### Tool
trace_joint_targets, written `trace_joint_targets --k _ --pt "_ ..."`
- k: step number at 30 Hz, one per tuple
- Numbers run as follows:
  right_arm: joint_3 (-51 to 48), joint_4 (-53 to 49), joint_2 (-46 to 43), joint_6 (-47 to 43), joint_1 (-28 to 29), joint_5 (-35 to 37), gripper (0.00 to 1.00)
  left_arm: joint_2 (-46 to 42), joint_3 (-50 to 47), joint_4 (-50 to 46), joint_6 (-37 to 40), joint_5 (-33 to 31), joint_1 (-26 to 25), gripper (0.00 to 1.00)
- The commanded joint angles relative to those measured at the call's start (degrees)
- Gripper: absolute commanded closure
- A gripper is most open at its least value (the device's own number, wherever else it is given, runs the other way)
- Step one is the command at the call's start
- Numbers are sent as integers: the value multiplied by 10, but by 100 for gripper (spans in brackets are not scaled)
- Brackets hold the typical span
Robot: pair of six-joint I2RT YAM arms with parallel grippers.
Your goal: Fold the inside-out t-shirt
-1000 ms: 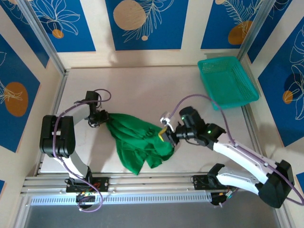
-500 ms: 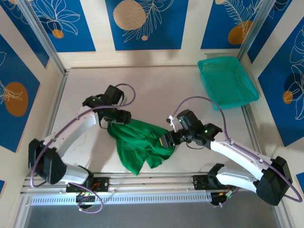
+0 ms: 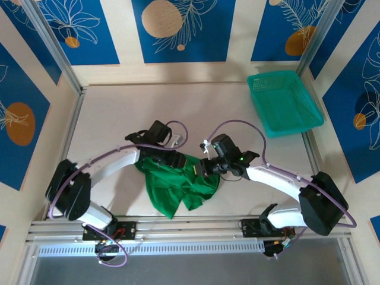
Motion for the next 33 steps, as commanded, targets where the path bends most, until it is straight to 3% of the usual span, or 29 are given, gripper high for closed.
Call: trace_joint_targets --k 1,4,9,12,16,19,20,22,23,27,31,33 --pt "24 15 -25 2 -2 -14 100 2 38 -37 35 -36 0 100" --pt "65 -64 -100 -31 -15 5 100 -74 55 -71 7 -104 24 100" --pt "119 -173 -230 -67 -65 65 100 -233 10 -45 -34 -147 95 100" --pt "62 -165 -281 -50 -99 99 100 -265 -75 -21 -57 -145 154 100" --pt "-59 -126 -268 2 -112 24 100 -265 -235 62 -115 -108 211 100" --pt "-117 -126 -242 33 -105 26 100 -263 -305 92 -127 -99 221 100" --pt "-124 -134 -240 40 -105 42 100 -257 -308 88 -121 -85 221 90" --pt "-109 -165 -238 42 -108 68 80 -243 -285 57 -102 -45 219 47" --pt "-93 -176 -240 25 -108 64 70 -240 -266 36 -94 -19 216 38" --pt "-20 -173 -234 -40 -96 40 47 -257 -197 -2 -65 0 161 31" --pt "29 -142 -161 -62 -67 32 45 -213 -115 -34 -33 -39 69 30" --pt "26 -98 -110 -84 -45 20 45 -182 -107 -4 -21 -54 36 28"
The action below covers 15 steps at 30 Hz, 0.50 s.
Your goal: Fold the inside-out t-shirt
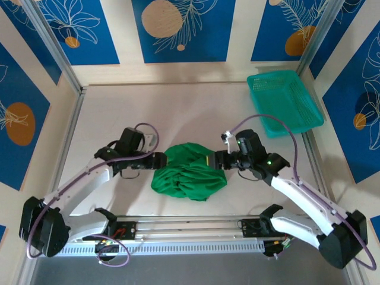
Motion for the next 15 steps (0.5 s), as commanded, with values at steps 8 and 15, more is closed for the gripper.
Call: trace_joint_targets --k 8,15 --pt "-17 151 201 -57 92 -42 70 175 6 63 88 15 -43 49" --pt "12 95 124 -39 51 -18 100 66 43 25 68 8 -41 100"
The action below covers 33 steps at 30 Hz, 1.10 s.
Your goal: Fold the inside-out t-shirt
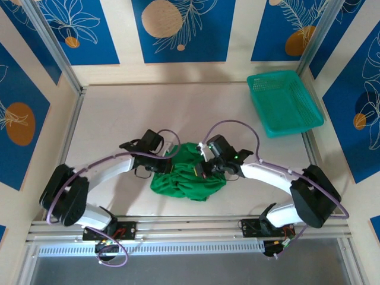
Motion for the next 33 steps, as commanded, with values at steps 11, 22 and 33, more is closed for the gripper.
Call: trace_joint_targets --k 11,22,33 --pt "-99 -120 -157 118 -196 9 100 -138 -134 84 -143 16 143 100" --pt "-10 -156 -258 17 -58 72 46 -202 -115 -19 -89 -2 152 45" --pt "50 -44 19 -8 89 76 44 -109 -71 7 -130 -2 -20 46"
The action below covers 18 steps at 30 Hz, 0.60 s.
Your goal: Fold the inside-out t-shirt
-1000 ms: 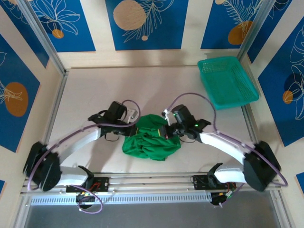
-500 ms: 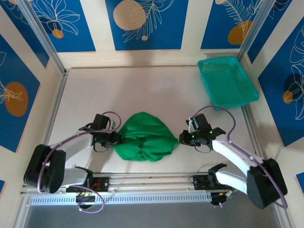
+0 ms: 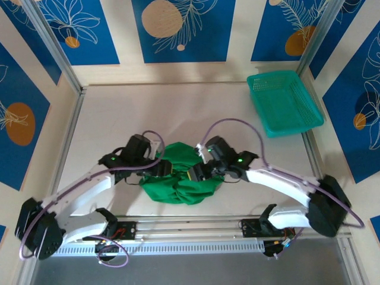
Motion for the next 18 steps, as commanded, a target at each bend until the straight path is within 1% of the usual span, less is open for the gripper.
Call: trace_joint_targets --k 1,2,3,4,5,6,8,11,12,13,14,16,17,18 --pt "25 20 57 -6 15 29 47 55 -20 15 -24 -12 -2 46" --pt "31 19 70 -6 17 31 65 68 -25 23 -19 -29 -2 47" --pt "35 18 76 -6 18 30 84 80 -25 23 -12 -45 -2 56" --pt "38 15 75 -6 18 27 97 89 -15 11 1 -62 -1 79" --pt "42 9 65 -6 17 22 100 92 4 -14 13 -73 0 96" --pt "45 1 50 -8 16 18 100 85 21 -34 23 -69 2 100" --pt "56 -25 -7 -16 2 -4 100 33 54 -54 31 -32 16 100" --pt "60 -51 -126 -21 -36 -43 100 -69 87 -59 26 -12 42 100" --pt "52 -57 -161 -2 -57 -39 100 -93 96 -68 24 -16 52 100" --pt "39 -62 -198 29 -94 -44 100 -111 105 -80 21 -20 65 100" --pt "19 -56 -228 41 -137 -87 100 -123 104 -90 20 -25 77 100" --pt "-30 -35 -262 37 -192 -165 100 -131 67 -85 7 -27 97 100" --pt "-57 -36 -268 31 -198 -177 100 -128 30 -60 -7 -13 108 100" --pt "-81 -39 -264 33 -194 -173 100 -123 -6 -26 -27 13 119 100"
